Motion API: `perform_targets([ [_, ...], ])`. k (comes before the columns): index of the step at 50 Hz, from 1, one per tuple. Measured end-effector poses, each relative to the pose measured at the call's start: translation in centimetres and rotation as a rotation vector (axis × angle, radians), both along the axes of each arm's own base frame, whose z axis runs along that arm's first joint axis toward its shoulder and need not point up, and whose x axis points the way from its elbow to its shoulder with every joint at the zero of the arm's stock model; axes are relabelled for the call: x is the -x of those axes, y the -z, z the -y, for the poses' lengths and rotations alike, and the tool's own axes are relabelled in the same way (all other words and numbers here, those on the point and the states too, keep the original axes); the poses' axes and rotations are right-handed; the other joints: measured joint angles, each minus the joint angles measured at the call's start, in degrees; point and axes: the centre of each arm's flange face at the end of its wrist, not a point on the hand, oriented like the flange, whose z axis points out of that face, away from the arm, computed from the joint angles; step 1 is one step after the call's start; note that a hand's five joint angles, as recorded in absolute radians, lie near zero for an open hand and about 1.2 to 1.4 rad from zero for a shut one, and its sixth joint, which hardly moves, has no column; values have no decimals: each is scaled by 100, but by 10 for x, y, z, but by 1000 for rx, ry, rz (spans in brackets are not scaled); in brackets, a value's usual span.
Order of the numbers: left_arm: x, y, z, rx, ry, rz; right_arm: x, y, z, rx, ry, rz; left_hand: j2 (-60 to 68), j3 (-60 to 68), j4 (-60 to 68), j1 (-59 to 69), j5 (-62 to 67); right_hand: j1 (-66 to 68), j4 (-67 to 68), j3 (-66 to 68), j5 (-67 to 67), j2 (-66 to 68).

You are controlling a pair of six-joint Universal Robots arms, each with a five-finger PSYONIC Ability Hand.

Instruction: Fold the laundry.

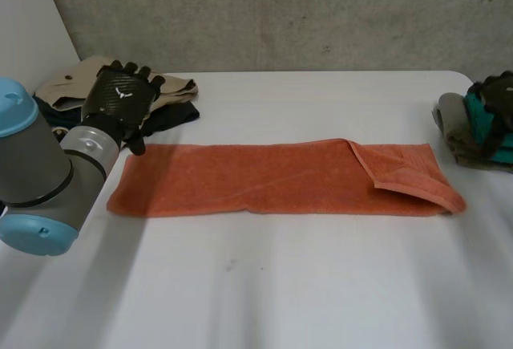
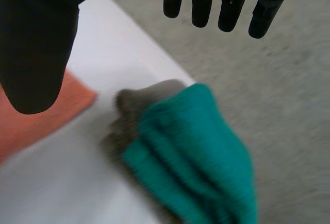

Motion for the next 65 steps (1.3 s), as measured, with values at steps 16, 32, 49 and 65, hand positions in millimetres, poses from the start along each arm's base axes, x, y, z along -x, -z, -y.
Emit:
perform_targets([
  [16,-2,12,-5,-38,1,12,-18,26,-23,-113,-60,35,0,0,0,0,0,0,0,0,0,0],
  [32,6,18,-13,-53,28,16,-85,67,-48,-223,-193,204,0,0,0,0,0,0,0,0,0,0],
  [49,6,19,-12,-52,28,17,-68,31,42,243,68,40,0,0,0,0,0,0,0,-1,1,0],
  [65,4,21,-21,-65,32,22,-55,40,-34,-189,-87,12,0,0,0,0,0,313,381,423,414,399],
])
